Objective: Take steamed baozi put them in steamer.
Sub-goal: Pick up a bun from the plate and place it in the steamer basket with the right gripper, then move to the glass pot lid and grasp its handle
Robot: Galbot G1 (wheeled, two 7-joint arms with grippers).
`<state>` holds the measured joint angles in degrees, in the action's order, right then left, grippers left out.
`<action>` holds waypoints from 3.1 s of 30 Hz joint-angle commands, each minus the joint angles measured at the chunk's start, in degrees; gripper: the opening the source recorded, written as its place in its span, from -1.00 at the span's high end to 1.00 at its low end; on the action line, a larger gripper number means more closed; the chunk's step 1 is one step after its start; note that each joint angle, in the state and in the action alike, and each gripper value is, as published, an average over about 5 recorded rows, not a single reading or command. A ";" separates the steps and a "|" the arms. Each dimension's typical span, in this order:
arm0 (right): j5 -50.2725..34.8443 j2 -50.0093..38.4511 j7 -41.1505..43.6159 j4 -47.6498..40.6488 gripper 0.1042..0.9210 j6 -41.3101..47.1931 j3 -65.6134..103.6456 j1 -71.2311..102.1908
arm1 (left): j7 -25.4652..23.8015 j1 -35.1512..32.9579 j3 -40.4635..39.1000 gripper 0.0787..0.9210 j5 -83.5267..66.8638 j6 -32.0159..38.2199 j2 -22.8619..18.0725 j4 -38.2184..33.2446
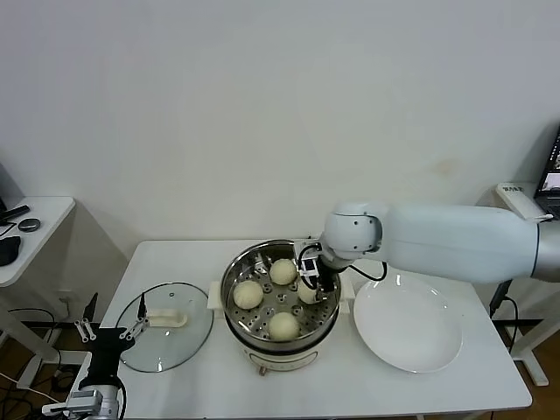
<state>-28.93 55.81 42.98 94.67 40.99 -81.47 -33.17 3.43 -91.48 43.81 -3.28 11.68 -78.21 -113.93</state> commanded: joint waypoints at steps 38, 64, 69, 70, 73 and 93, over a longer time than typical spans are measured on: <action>24.10 -3.04 -34.99 14.99 -0.76 -49.33 108.38 109.54 | -0.72 0.11 -2.08 -0.77 2.04 1.48 0.67 0.89; 20.16 28.33 -31.99 25.22 -0.76 -55.23 135.13 128.59 | 8.78 -0.76 3.19 -0.77 75.58 10.96 12.47 18.19; 20.07 28.83 -32.34 25.65 -0.76 -54.86 134.71 128.26 | 8.75 3.38 1.42 -0.77 78.97 11.49 13.58 22.19; 20.11 28.92 -32.40 25.79 -0.76 -54.83 134.60 128.25 | 8.74 4.23 0.95 -0.77 79.31 11.47 13.91 22.89; 20.32 29.23 -32.48 26.29 -0.76 -54.76 134.28 128.47 | 8.61 6.68 -0.25 -0.77 80.02 11.37 14.68 24.42; 20.74 30.80 -32.97 28.56 -0.76 -55.78 133.81 130.18 | 8.80 17.98 -5.68 -0.77 80.37 10.91 15.65 30.70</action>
<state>-8.06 85.96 10.14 122.43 -14.49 51.85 96.16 11.95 -79.07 40.27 74.71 22.38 -63.14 -86.90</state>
